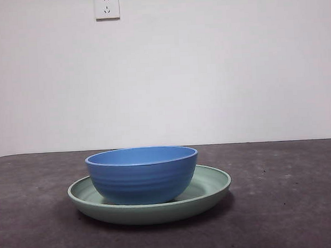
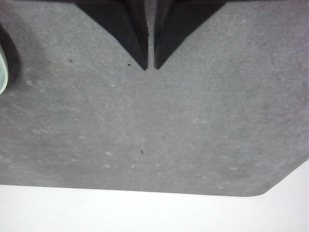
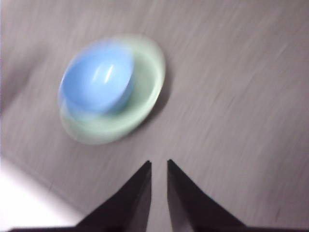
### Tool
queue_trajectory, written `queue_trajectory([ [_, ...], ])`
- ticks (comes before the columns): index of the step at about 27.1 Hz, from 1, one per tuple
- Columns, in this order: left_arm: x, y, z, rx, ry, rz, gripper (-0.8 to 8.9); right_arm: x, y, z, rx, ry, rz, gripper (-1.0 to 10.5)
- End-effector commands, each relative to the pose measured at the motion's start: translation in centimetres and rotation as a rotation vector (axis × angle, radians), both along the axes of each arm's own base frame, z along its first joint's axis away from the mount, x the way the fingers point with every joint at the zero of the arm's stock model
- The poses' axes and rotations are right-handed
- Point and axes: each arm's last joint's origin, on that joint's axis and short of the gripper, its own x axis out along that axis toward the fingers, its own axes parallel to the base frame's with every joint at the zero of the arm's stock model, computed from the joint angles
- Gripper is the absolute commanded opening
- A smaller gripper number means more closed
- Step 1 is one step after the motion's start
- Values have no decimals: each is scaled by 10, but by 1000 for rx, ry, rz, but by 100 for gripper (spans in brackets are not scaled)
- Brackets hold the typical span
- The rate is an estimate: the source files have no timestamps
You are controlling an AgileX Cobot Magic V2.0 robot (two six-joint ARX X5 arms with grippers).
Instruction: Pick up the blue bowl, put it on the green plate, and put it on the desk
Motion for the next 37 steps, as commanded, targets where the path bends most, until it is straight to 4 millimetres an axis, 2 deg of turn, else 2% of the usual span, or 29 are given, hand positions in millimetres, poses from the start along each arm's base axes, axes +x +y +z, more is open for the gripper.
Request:
queue_trajectory([
  [1,1,0,-7,4,22,4,20,7,-6,-15,-8,-223,-68,49],
  [6,1,0,-7,4,22,4,20,17,-19,-73,-61,-457,-217,49],
  [10,1,0,-7,4,22,4,20,22,-26,-112,-85,-527,-290,49],
  [16,1,0,-7,4,22,4,20,28,-28,-146,-103,-539,-319,49],
  [19,1,0,-7,4,22,4,20,30,-28,-156,-114,-517,-338,49],
  [37,1,0,-7,4,22,4,20,30,-30,-157,-147,-498,-467,49],
])
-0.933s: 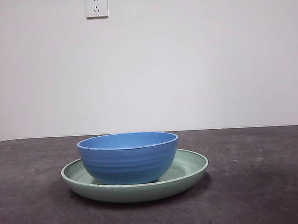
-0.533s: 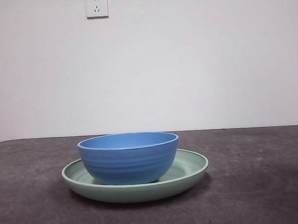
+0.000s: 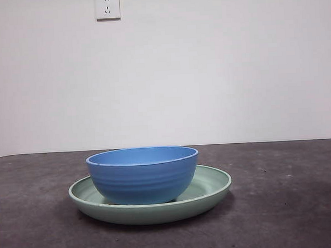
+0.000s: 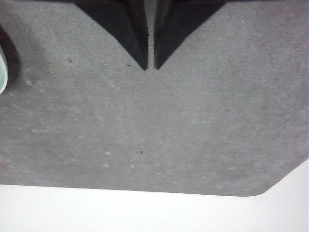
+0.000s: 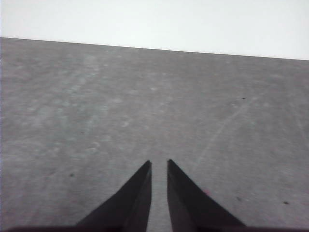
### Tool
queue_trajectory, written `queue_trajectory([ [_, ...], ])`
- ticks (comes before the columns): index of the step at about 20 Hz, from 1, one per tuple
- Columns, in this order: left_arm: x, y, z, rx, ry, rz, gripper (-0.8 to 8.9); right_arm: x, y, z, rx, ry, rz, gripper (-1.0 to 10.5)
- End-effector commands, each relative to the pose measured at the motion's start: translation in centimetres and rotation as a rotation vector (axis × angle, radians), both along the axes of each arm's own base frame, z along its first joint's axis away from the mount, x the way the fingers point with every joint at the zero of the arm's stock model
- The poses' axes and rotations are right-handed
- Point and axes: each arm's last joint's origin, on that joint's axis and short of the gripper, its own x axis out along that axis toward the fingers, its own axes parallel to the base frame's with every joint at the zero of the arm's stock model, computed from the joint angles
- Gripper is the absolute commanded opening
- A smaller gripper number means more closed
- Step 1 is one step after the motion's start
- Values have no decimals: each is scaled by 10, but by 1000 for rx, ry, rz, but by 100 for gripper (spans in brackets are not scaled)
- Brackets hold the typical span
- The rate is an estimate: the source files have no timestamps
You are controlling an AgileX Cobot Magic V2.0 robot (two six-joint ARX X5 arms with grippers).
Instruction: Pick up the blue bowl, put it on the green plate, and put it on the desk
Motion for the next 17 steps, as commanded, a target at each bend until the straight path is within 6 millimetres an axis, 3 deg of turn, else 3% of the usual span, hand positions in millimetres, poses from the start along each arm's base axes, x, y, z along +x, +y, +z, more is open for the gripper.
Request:
queue_trajectory([
  [1,1,0,-7,4,22,4,20,1,0,-3,24,11,-47,49],
  [17,1,0,-7,4,22,4,20,1,5,-1,50,-3,-66,49],
])
